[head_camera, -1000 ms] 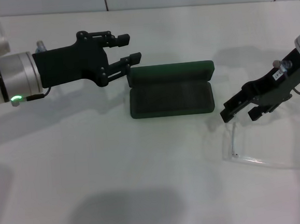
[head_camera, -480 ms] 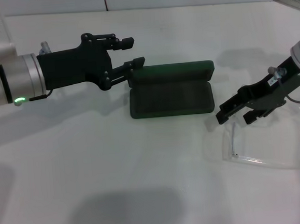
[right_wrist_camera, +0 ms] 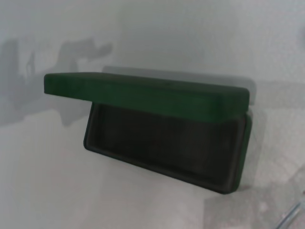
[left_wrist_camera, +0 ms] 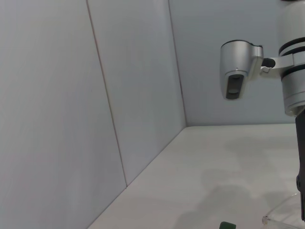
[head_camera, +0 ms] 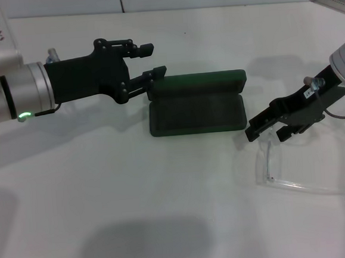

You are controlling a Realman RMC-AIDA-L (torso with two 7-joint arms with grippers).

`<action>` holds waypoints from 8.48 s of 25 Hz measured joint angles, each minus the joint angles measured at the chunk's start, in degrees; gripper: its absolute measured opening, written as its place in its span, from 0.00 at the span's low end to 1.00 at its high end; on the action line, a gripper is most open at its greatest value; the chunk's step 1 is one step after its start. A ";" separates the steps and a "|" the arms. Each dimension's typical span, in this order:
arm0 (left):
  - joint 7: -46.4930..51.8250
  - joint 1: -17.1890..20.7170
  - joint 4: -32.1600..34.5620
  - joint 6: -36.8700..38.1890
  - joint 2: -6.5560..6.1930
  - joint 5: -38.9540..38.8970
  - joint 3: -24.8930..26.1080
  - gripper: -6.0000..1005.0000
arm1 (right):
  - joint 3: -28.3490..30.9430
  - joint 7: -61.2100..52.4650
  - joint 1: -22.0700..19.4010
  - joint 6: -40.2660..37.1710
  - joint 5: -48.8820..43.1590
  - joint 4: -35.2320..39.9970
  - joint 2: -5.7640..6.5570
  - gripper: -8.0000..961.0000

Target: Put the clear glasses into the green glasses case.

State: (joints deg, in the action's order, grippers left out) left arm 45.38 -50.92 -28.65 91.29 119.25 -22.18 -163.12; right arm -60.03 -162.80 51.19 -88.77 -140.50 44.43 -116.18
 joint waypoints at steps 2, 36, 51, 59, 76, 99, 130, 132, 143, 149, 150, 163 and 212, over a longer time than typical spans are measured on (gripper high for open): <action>-0.02 -0.07 0.00 -0.09 0.02 -0.02 0.00 0.48 | 0.00 -0.01 -0.07 0.10 0.01 -0.02 0.00 0.87; -0.12 0.25 0.62 -0.15 0.27 0.04 0.00 0.48 | -1.58 0.08 -0.84 2.82 1.84 -3.09 0.11 0.82; -0.12 0.16 0.76 -0.10 0.28 0.03 0.00 0.49 | -1.63 0.19 -2.23 3.74 2.73 -2.37 0.04 0.52; -0.20 0.23 0.93 -0.15 0.34 0.03 0.00 0.49 | -1.67 0.52 -2.38 4.11 2.87 -2.47 0.00 0.42; -0.66 0.24 0.96 0.16 0.35 0.03 0.00 0.49 | -1.66 1.94 -4.20 0.49 4.37 2.20 0.51 0.35; -1.61 0.18 1.39 0.29 0.24 0.11 0.00 0.50 | -7.51 0.87 -4.48 3.88 7.10 0.63 0.07 0.42; -2.21 0.24 1.42 0.29 0.28 -0.35 0.00 0.50 | -12.53 1.65 -4.77 4.51 7.17 3.77 0.32 0.23; -2.19 0.31 1.42 0.29 0.28 -0.39 0.00 0.50 | -12.78 1.80 -5.25 4.58 7.17 4.79 0.29 0.23; -2.04 0.95 1.35 1.33 0.28 -1.61 0.09 0.51 | -12.35 4.38 -11.50 4.34 10.38 14.01 0.58 0.22; -1.24 2.47 1.35 4.24 0.24 -4.96 0.09 0.51 | -10.49 12.60 -18.09 6.86 16.80 19.26 0.54 0.22; -0.79 2.57 1.44 4.39 0.26 -5.35 0.09 0.51 | -10.31 14.60 -19.50 7.34 18.52 20.17 0.54 0.21; 10.21 4.27 5.12 3.71 0.34 -13.02 0.12 0.51 | 2.81 45.79 -29.53 -5.44 37.84 20.93 0.52 0.14; 8.66 -11.46 26.08 -7.09 0.40 3.44 0.12 0.52 | 17.65 63.07 -23.62 -31.51 43.05 5.91 3.50 0.12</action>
State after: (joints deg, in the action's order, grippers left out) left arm 54.04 -62.37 -2.57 84.19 119.65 -18.74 -163.00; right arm -42.38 -99.73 27.57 -120.28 -97.45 50.34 -112.68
